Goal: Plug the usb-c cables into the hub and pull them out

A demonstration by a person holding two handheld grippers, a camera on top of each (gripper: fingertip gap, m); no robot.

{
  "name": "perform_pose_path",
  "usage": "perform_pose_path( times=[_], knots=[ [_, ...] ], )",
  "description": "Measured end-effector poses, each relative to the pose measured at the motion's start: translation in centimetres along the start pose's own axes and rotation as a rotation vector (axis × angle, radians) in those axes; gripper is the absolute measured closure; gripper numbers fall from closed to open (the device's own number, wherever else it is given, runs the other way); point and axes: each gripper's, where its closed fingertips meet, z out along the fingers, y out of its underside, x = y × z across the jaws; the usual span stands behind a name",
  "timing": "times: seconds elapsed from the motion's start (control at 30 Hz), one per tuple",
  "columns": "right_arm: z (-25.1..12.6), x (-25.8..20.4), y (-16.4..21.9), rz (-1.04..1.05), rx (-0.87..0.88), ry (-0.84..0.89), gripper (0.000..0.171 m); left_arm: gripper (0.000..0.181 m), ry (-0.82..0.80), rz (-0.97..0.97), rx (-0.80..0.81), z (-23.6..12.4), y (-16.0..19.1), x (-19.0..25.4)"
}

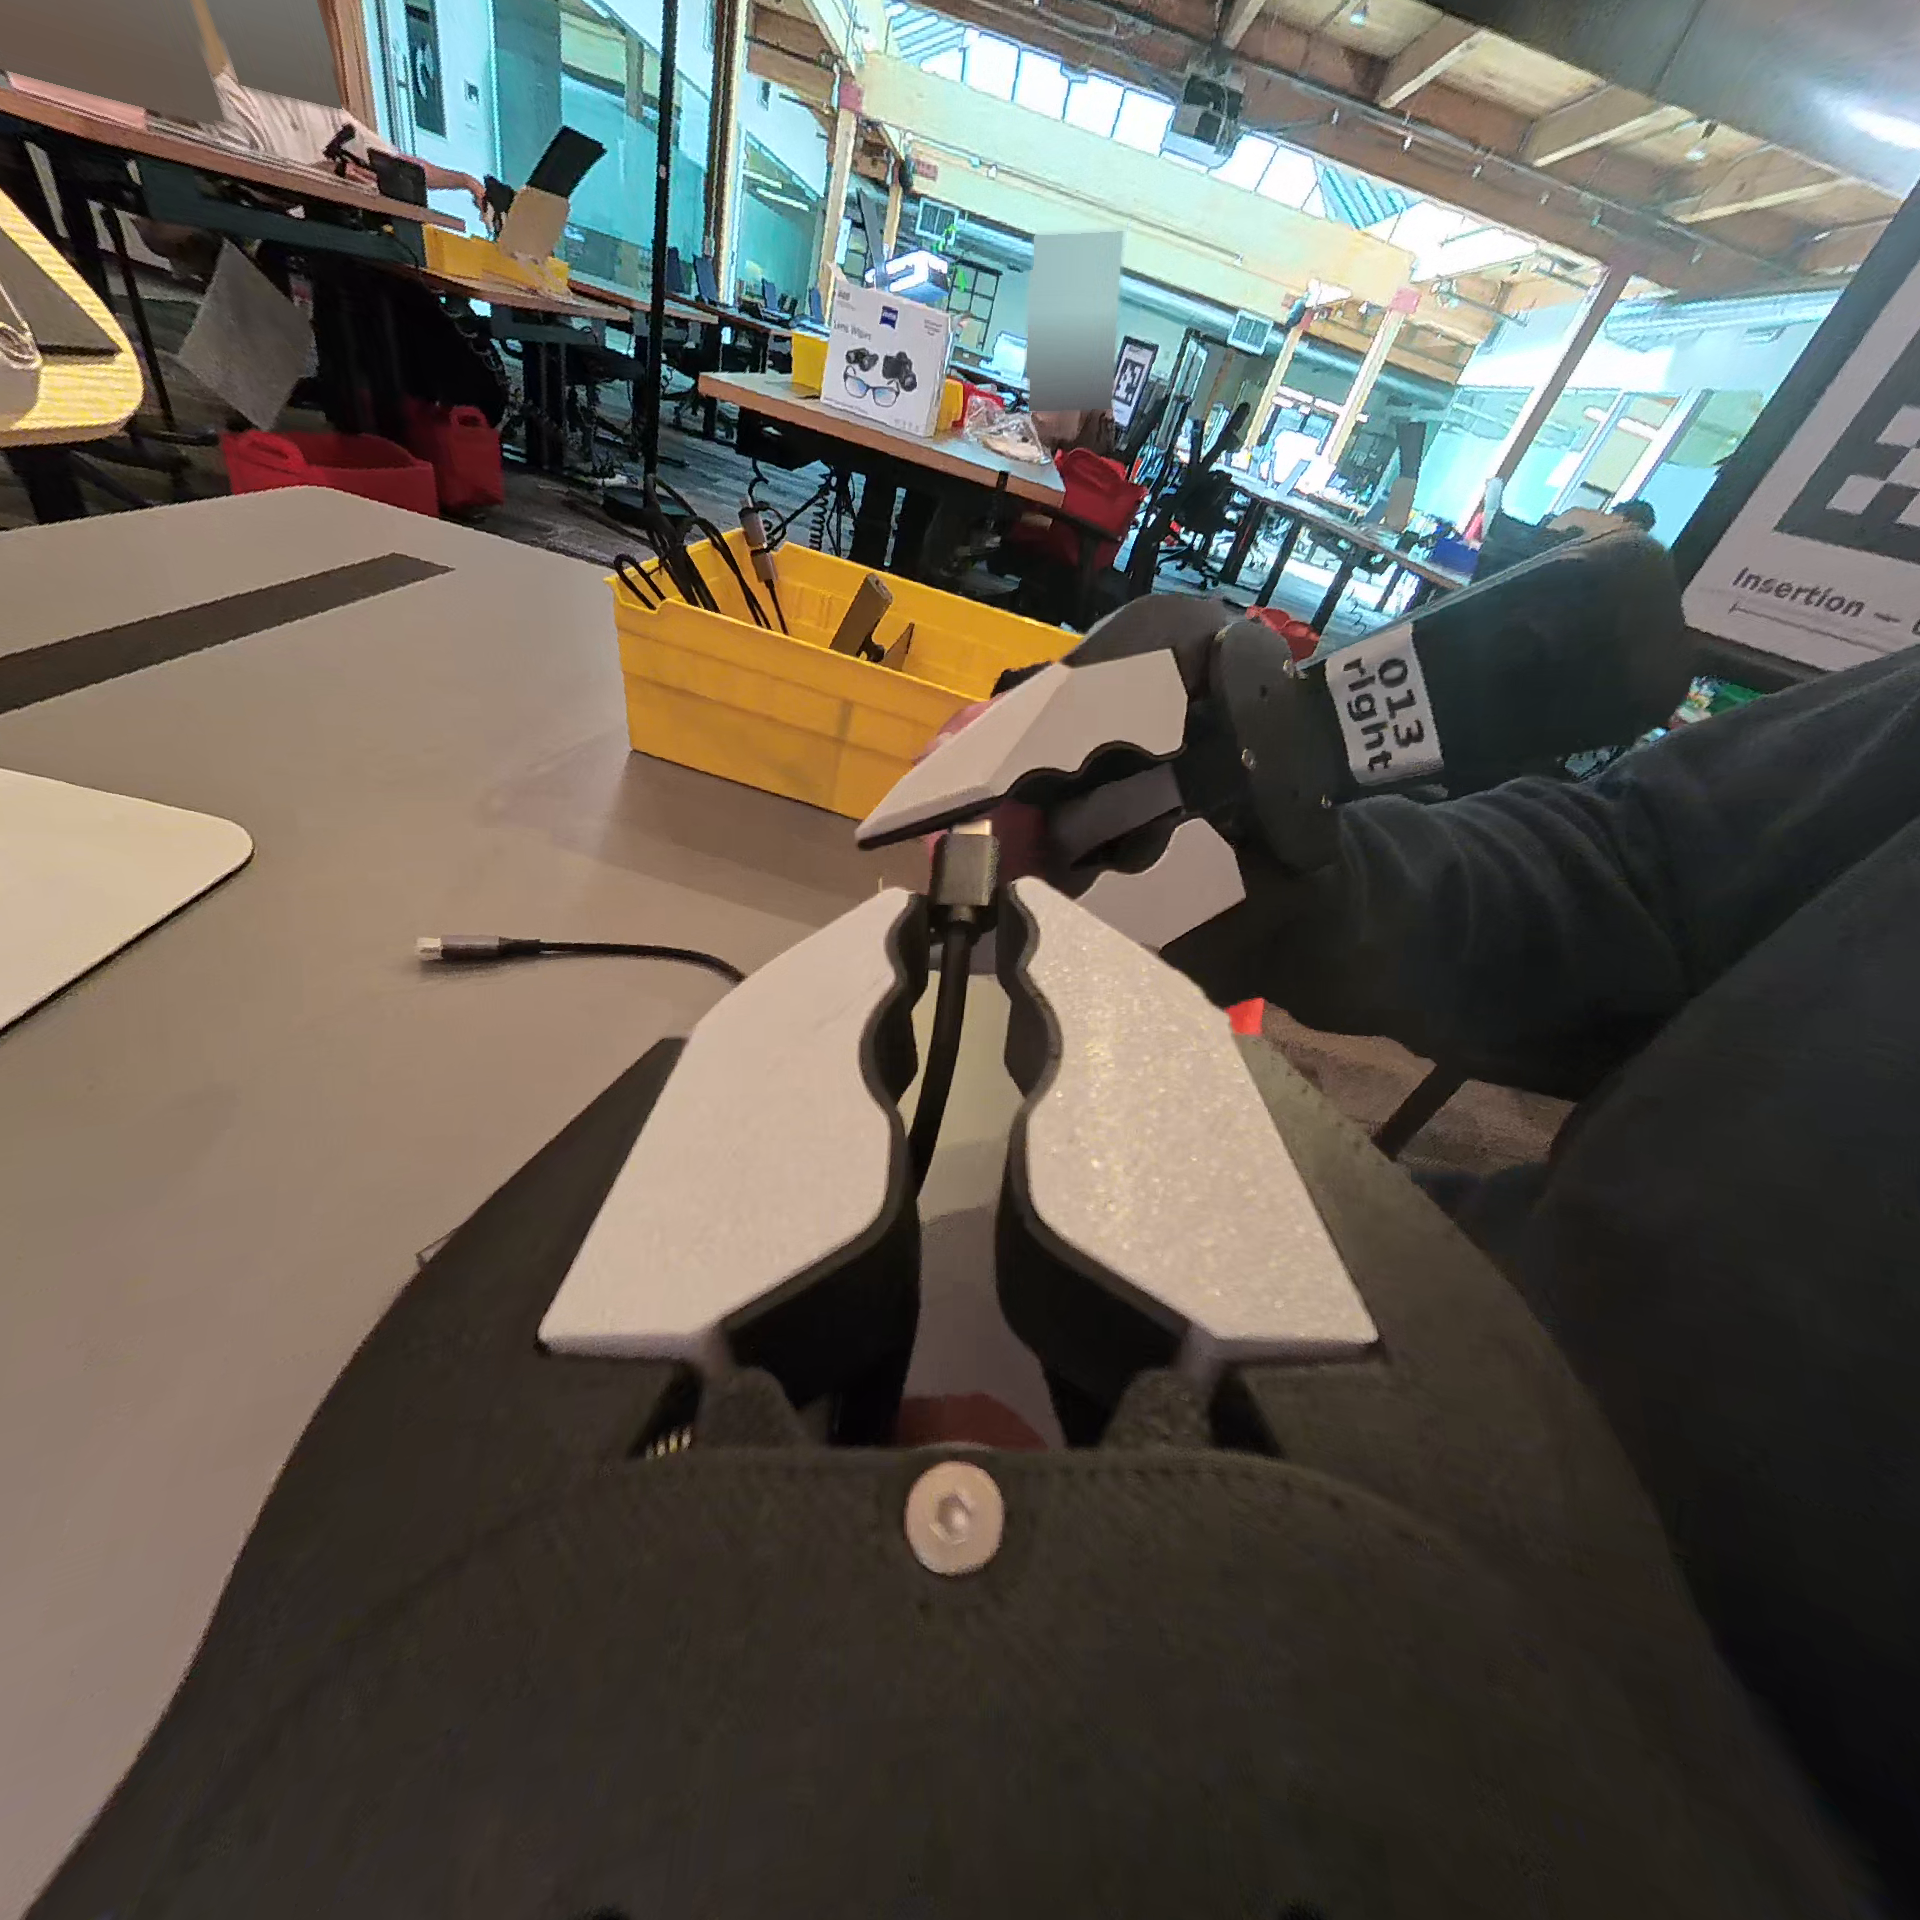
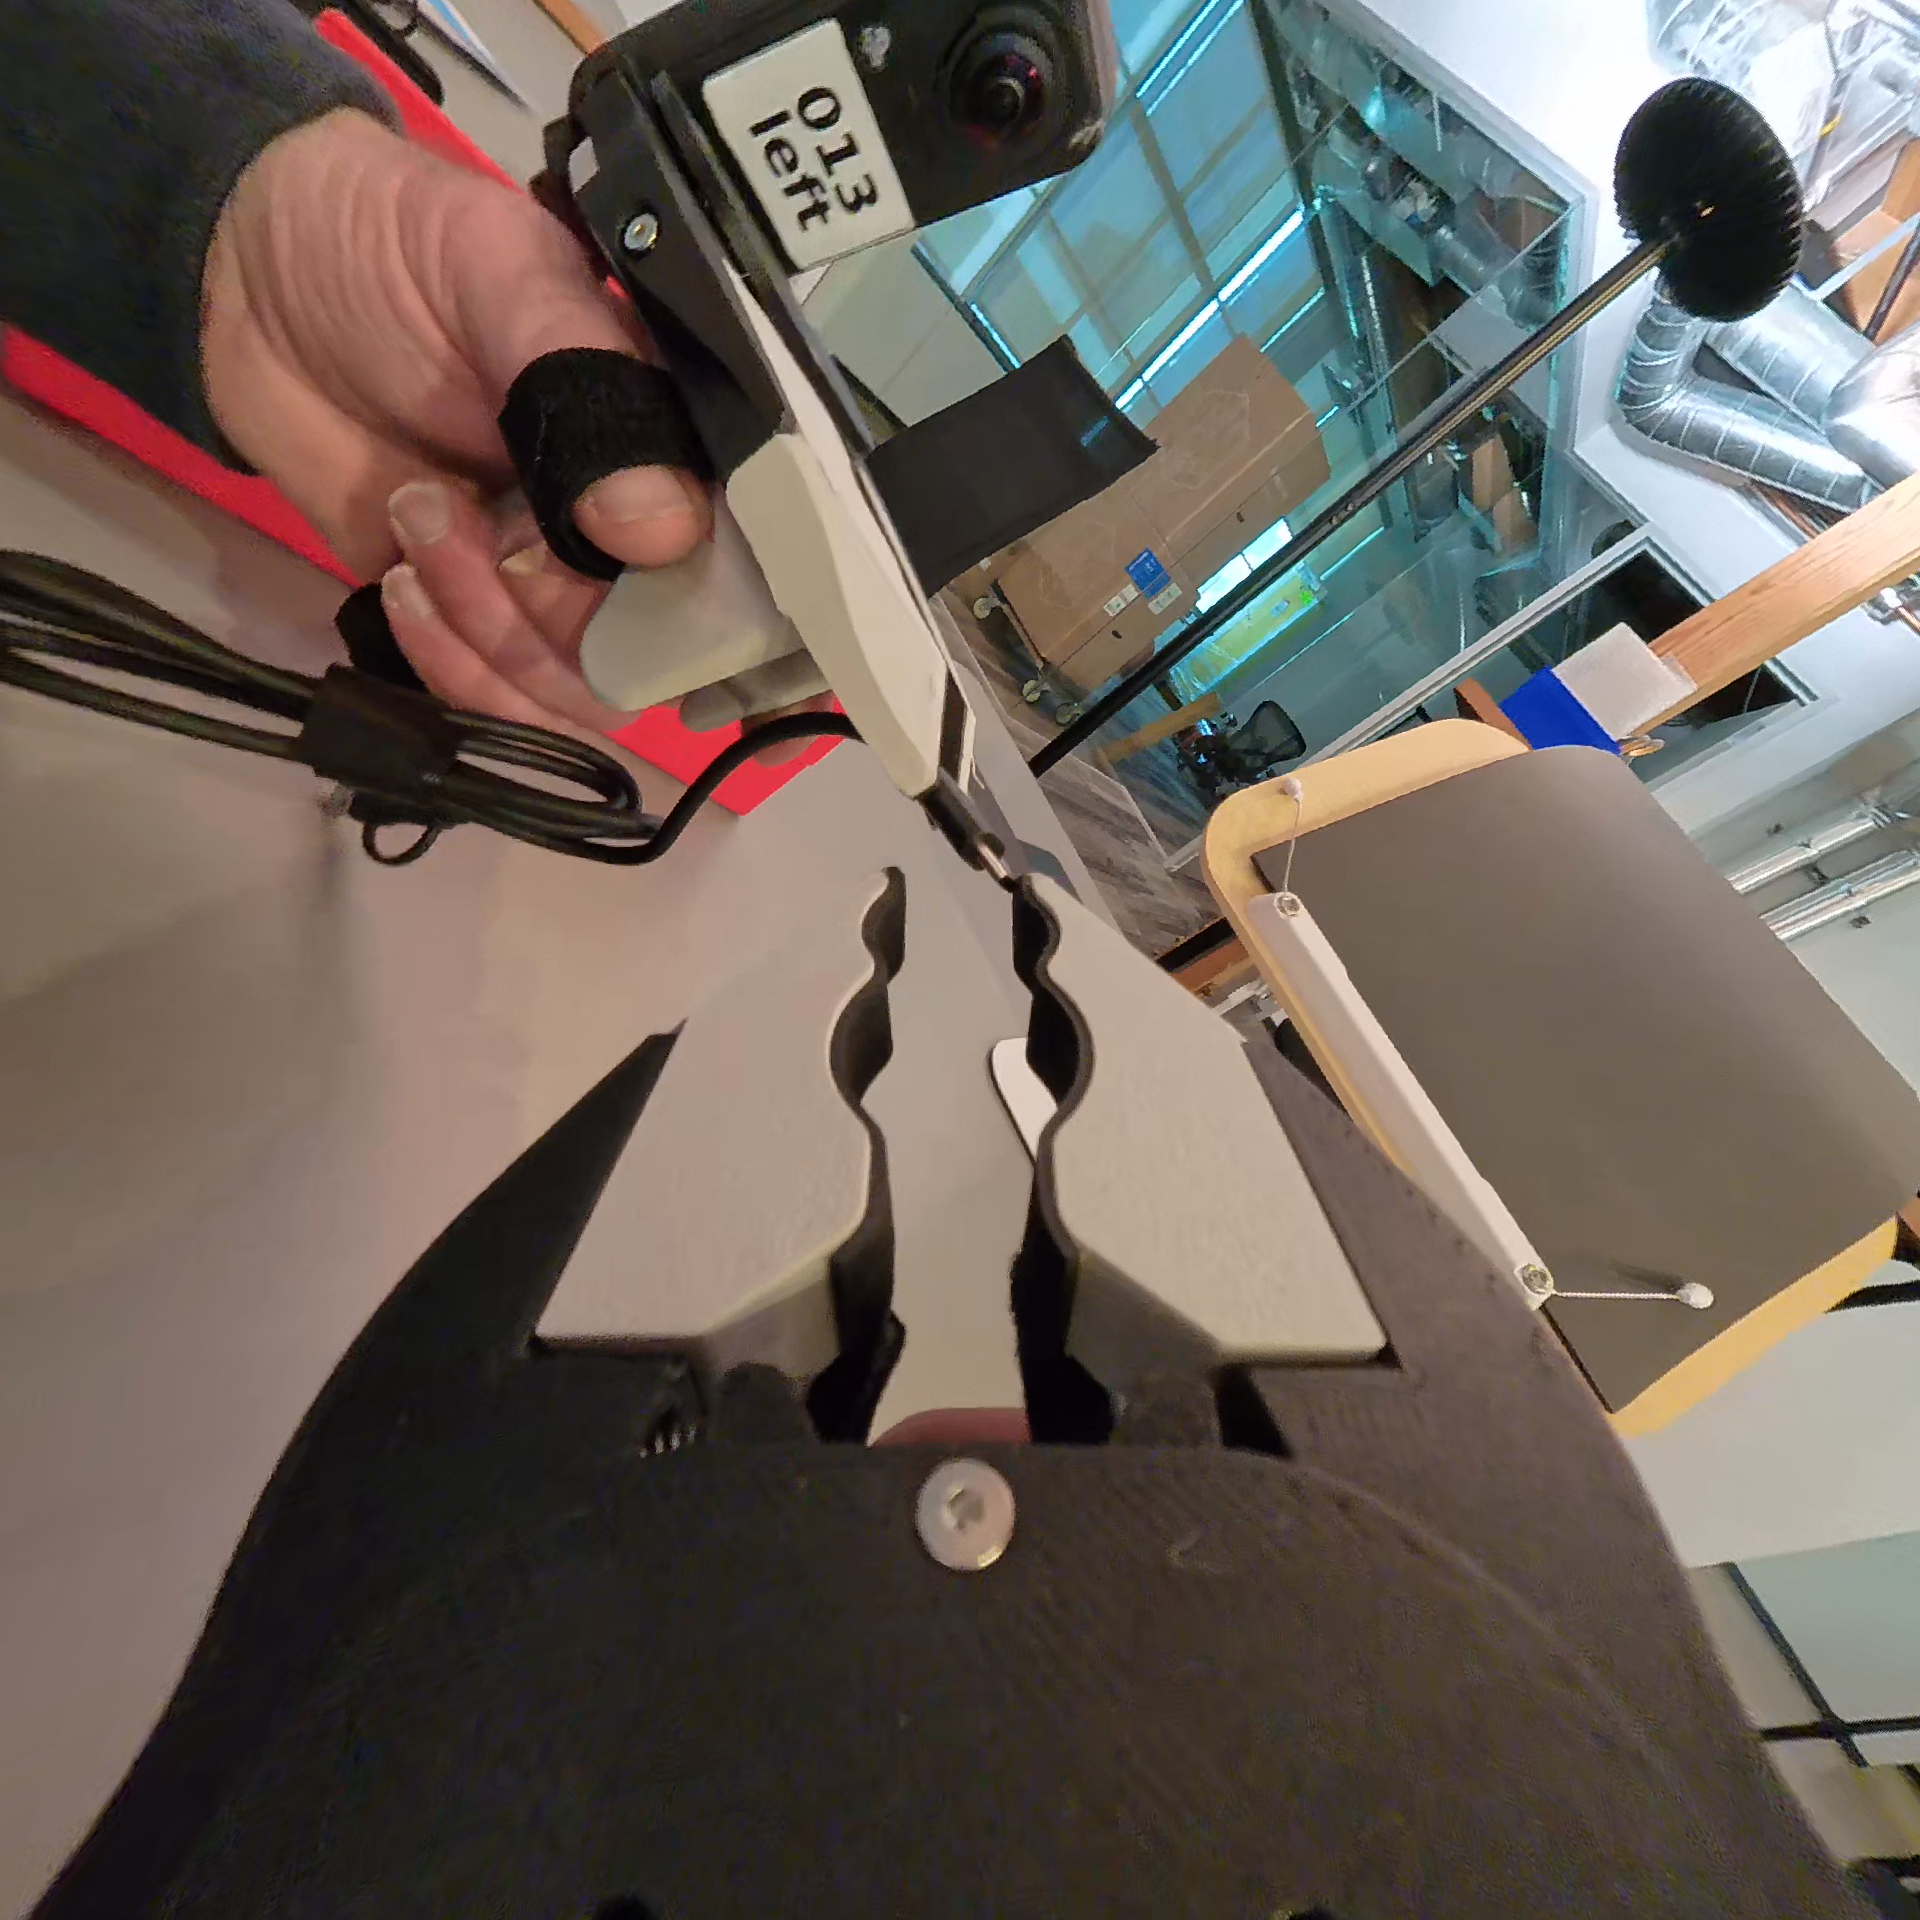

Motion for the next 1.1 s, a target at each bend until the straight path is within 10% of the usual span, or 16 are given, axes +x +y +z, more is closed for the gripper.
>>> perform_pose_path(
  times=[0.63, 1.1],
  knots=[
    [-2.9, -4.0, 15.4, 0.475, -0.582, -0.363, 0.134, 0.169, -0.217, 0.078, -0.192, -1.0, 3.0, -4.0],
    [-1.9, -6.1, 17.6, 0.699, -0.782, -0.322, 0.153, 0.169, -0.27, 0.076, -0.244, -0.6, 4.5, -4.9]
  ],
)
